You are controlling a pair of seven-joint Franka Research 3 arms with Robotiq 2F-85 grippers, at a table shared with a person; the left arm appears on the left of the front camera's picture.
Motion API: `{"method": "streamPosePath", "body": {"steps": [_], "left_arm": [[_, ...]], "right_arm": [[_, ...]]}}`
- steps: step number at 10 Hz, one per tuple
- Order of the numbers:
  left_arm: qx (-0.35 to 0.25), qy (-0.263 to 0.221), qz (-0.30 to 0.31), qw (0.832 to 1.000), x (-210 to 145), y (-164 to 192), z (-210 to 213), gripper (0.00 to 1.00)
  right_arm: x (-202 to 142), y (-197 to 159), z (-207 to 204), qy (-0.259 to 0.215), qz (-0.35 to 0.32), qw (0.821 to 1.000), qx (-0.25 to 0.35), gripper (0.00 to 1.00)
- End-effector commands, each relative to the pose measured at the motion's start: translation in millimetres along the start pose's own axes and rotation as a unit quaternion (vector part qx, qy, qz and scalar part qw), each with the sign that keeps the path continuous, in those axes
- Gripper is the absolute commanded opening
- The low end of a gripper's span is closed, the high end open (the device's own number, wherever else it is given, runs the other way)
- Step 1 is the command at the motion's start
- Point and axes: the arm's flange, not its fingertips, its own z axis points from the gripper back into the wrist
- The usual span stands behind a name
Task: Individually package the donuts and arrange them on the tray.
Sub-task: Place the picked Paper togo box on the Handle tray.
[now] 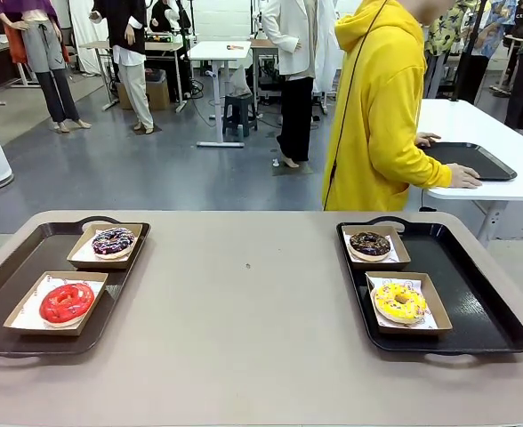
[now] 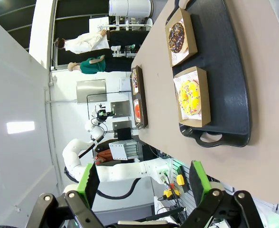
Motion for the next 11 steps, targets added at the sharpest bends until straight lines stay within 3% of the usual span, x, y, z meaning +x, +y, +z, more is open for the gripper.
{"method": "streamPosePath", "body": {"steps": [1, 11], "left_arm": [[0.002, -0.003, 0.001, 1.000, -0.9, 0.1, 2.5, 0.91], [0.002, -0.003, 0.001, 1.000, -0.9, 0.1, 2.5, 0.91]], "right_arm": [[0.0, 0.8, 0.4, 0.000, -0.001, 1.000, 0.004, 1.00], [0.0, 0.8, 0.4, 0.000, -0.001, 1.000, 0.004, 1.00]]}}
